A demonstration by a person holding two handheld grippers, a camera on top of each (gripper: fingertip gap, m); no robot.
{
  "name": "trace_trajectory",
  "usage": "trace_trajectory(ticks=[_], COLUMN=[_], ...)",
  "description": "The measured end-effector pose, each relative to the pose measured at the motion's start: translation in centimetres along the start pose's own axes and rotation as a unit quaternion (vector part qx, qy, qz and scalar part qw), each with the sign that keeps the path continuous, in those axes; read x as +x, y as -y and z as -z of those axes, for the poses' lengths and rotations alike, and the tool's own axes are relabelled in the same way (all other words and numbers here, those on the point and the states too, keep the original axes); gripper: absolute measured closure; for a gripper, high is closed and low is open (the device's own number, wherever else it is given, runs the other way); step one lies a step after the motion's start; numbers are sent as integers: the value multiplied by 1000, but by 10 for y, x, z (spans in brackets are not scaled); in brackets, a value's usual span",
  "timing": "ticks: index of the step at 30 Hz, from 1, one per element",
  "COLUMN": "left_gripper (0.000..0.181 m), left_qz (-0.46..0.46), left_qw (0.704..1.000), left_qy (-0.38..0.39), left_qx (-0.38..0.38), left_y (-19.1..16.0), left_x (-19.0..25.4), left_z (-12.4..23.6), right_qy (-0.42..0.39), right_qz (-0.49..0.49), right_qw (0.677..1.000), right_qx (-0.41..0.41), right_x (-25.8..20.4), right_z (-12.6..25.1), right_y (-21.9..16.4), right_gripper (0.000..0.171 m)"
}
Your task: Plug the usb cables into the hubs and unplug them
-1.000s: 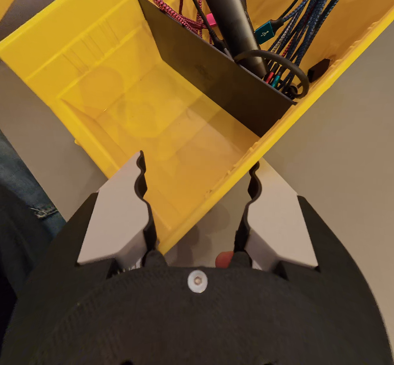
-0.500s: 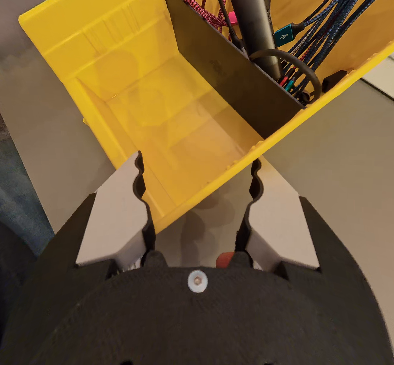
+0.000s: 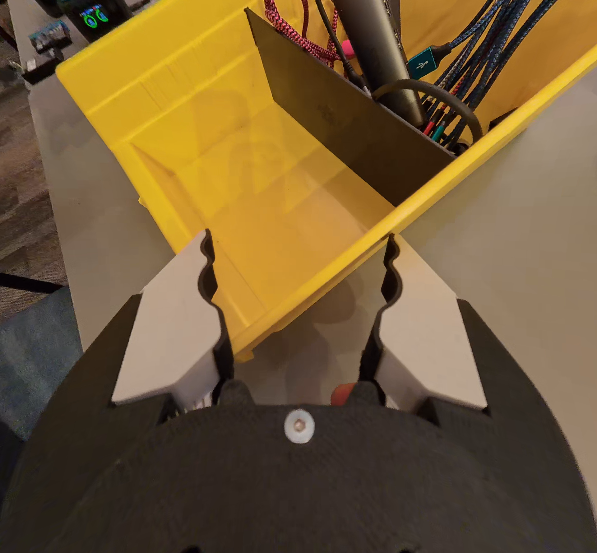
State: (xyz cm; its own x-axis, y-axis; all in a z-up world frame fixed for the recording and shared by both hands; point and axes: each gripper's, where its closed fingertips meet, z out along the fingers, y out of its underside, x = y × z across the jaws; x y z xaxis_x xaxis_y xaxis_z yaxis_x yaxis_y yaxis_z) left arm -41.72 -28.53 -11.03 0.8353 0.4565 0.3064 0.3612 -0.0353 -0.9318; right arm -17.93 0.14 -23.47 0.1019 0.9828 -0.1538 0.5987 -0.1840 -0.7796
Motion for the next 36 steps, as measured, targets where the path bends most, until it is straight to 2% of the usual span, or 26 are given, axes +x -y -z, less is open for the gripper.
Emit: trace_trajectory(ticks=[8, 12, 15, 20, 25, 29, 32, 36], left_gripper=[176, 176, 176, 176, 176, 176, 176, 176], left_qz=[-2, -21, -22, -48, -63, -71, -91, -89], left_qw=[1000, 999, 998, 994, 983, 968, 957, 936], left_qy=[1, -24, -49, -96, -169, -227, -254, -306], left_qx=[27, 29, 29, 11, -35, -82, -107, -150], left_y=[28, 41, 45, 39, 4, -36, -65, -114], left_x=[8, 35, 61, 119, 201, 271, 318, 377], left_z=[19, 17, 7, -28, -76, -112, -133, -156], right_qy=[42, 47, 26, 35, 60, 72, 47, -51], right_qz=[-8, -12, -8, 5, -39, -98, -126, -104], right_qw=[999, 997, 993, 976, 967, 959, 955, 973], right_qx=[28, 59, 115, 216, 244, 255, 265, 200], right_x=[-31, -35, -22, -12, -29, -39, -33, -11], right_z=[-38, -32, 6, 114, 198, 235, 254, 253], right_y=[28, 39, 52, 64, 31, -2, -26, -73], right_gripper=[61, 56, 59, 72, 64, 60, 55, 53])
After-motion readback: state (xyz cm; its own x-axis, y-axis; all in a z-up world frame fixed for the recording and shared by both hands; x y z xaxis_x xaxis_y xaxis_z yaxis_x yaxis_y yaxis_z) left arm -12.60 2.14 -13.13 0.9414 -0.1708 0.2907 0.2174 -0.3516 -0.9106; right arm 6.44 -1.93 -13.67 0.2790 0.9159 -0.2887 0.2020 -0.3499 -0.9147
